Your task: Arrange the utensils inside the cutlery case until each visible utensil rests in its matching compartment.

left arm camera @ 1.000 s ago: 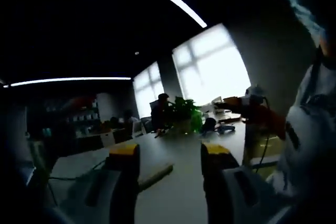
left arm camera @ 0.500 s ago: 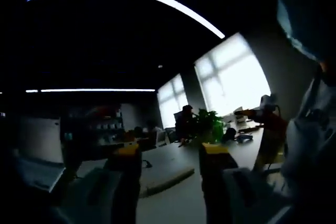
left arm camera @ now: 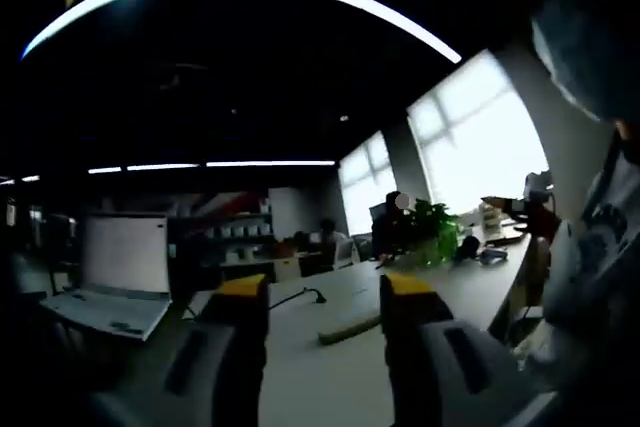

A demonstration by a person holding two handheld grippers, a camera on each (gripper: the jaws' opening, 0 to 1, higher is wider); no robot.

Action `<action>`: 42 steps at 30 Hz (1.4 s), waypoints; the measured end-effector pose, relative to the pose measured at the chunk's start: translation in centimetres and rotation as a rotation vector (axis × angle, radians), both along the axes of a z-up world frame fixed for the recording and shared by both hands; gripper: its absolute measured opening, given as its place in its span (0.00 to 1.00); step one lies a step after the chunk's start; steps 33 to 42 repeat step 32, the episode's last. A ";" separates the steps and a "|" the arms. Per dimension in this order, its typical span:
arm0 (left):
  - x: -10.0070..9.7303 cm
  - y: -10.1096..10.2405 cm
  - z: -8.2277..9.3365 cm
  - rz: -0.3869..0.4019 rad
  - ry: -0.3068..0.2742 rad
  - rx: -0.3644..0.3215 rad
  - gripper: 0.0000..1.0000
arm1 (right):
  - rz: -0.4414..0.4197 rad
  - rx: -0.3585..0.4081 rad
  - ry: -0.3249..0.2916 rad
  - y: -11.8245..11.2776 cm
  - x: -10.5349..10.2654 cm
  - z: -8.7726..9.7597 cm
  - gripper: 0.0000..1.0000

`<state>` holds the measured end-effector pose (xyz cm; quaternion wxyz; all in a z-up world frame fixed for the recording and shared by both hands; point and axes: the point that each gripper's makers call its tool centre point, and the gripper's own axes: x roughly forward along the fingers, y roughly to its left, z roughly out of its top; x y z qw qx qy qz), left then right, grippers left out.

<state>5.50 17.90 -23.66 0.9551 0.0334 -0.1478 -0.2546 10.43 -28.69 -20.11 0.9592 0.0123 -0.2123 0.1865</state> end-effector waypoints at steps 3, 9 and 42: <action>0.3 0.2 0.0 0.037 -0.003 0.022 0.47 | 0.017 0.006 0.004 -0.1 0.0 0.1 0.86; -0.1 0.9 -0.1 0.075 0.045 0.105 0.47 | -0.023 -0.018 0.004 -1.9 -0.8 0.7 0.78; -0.4 2.4 1.1 0.129 0.013 0.085 0.46 | -0.009 0.104 -0.011 -0.9 -1.7 0.5 0.71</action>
